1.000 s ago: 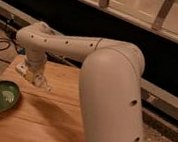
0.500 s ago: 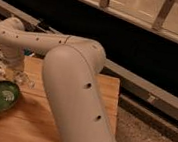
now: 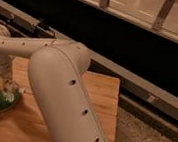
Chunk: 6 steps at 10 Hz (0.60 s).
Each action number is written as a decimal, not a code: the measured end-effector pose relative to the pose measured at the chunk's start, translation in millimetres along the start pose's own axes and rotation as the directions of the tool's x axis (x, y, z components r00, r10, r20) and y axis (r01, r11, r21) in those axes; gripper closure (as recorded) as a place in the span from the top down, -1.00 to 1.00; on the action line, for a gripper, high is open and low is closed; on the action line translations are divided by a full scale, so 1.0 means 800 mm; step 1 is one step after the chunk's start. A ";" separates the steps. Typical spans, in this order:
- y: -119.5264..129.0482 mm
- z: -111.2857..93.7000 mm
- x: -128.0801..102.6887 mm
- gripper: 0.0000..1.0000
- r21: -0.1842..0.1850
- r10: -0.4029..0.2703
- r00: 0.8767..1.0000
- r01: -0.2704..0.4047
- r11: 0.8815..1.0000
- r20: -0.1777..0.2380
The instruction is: Place the bottle in the ceramic bowl
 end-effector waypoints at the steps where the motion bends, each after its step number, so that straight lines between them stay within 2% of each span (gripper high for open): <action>1: 0.005 0.006 -0.001 -1.00 -0.011 -0.008 1.000 0.008 1.000 -0.003; 3: 0.013 0.015 -0.003 -0.90 -0.034 -0.022 1.000 0.022 0.999 0.007; 5: 0.012 0.015 -0.002 -1.00 -0.035 -0.020 1.000 0.020 0.999 0.008; 6: 0.013 0.015 -0.004 -0.94 -0.035 -0.022 1.000 0.023 0.999 0.009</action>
